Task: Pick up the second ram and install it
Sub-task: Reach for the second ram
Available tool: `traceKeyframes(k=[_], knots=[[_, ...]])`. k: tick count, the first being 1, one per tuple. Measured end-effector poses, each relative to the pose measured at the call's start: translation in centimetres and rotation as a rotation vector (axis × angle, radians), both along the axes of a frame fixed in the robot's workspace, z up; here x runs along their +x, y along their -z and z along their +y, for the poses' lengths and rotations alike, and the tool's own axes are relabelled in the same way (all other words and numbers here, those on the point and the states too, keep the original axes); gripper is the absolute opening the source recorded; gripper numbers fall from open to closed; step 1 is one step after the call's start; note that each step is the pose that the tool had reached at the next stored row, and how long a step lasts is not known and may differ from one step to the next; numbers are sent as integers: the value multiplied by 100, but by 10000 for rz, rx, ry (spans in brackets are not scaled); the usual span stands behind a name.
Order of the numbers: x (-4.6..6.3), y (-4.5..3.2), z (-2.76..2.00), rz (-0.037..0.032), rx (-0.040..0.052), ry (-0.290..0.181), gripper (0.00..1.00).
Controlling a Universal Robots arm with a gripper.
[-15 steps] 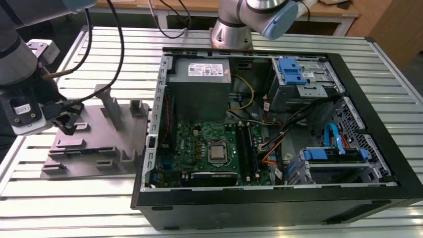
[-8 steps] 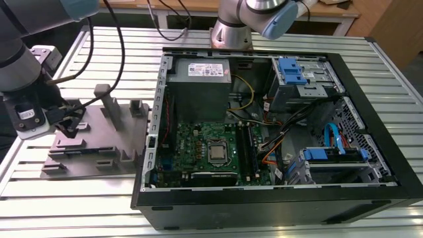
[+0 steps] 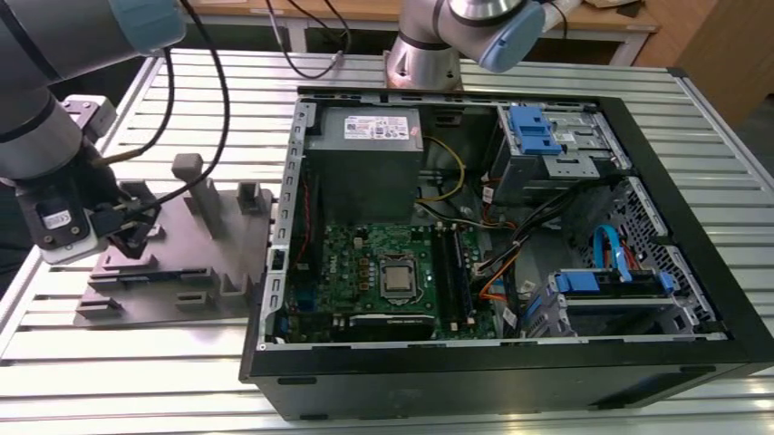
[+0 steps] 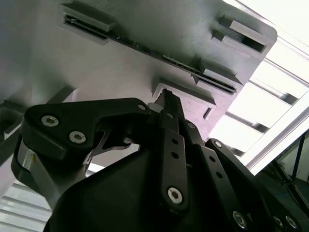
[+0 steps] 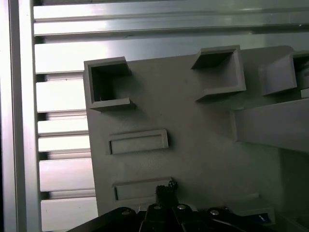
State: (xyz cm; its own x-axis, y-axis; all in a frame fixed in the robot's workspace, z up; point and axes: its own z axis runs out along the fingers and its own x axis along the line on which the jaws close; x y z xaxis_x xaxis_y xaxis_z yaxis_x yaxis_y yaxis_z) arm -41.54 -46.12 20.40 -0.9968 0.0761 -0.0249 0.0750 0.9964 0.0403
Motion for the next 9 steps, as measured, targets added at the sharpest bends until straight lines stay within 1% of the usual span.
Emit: traceKeyframes(k=[1, 5, 9], knots=[[-1, 12, 0, -1, 0, 0, 11], [-1, 7, 0, 1, -7, 0, 11], [46, -42, 0, -1, -5, 0, 11]])
